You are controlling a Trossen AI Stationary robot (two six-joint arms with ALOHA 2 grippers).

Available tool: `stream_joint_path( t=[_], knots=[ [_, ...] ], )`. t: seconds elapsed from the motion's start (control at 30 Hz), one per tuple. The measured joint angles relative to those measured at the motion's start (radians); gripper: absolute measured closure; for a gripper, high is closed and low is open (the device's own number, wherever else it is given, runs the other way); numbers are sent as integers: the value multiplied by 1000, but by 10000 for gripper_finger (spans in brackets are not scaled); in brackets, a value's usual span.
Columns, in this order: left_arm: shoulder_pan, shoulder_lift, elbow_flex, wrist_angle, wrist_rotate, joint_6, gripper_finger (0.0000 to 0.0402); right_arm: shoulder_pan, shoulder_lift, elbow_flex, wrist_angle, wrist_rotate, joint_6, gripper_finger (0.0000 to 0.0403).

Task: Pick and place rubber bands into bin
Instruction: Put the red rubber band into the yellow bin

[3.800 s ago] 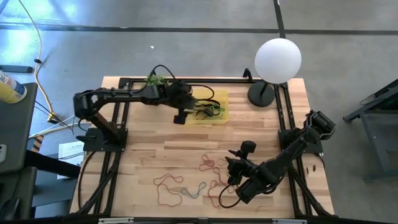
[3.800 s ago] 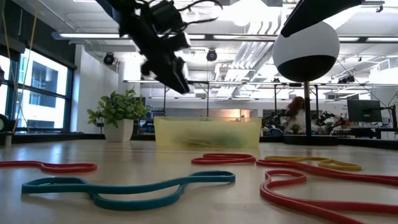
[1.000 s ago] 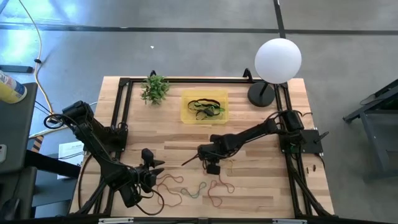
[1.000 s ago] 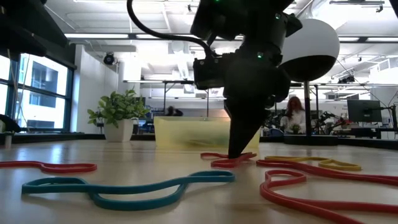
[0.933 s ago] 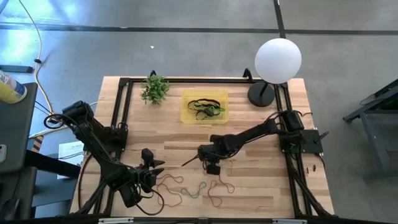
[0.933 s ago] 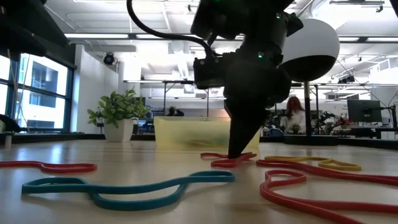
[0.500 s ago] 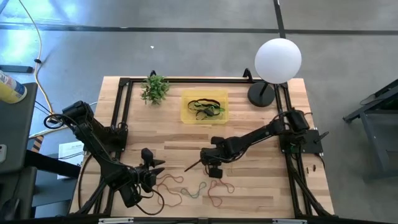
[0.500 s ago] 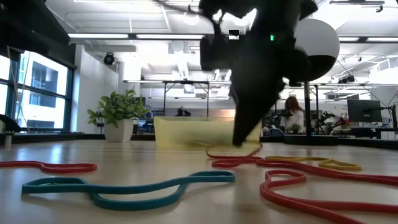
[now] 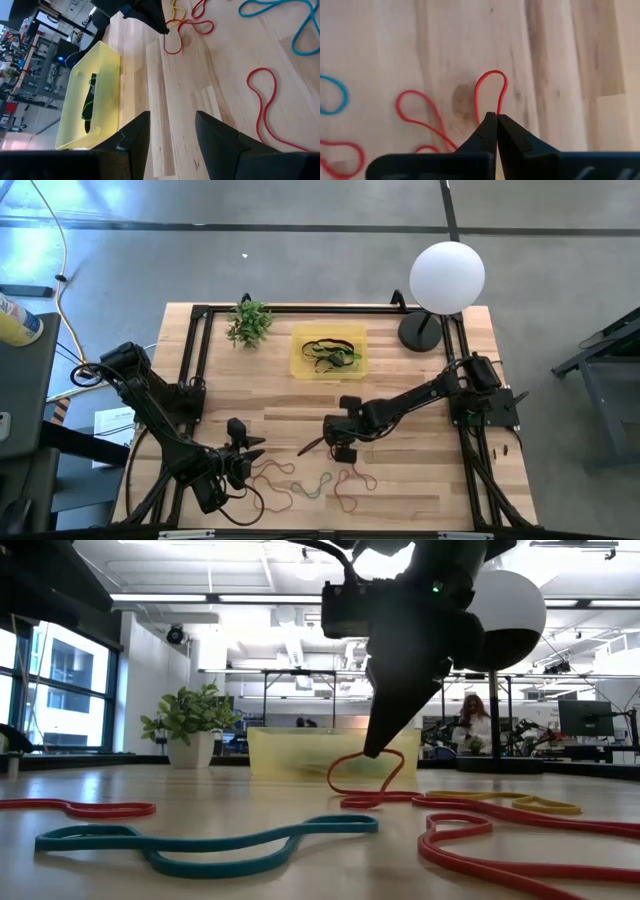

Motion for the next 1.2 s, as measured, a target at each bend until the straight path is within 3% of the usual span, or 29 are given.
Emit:
stream_joint_path(
  t=[0.7,0.93,1.2],
  knots=[
    [0,0,0,3,-6,0,257,28,-191,2,-45,229,-34,402],
    [0,0,0,7,-15,0,257,-1,-279,2,-39,358,-145,402],
    [0,0,0,16,-38,0,257,-118,-348,2,2,461,-324,402]
  ],
)
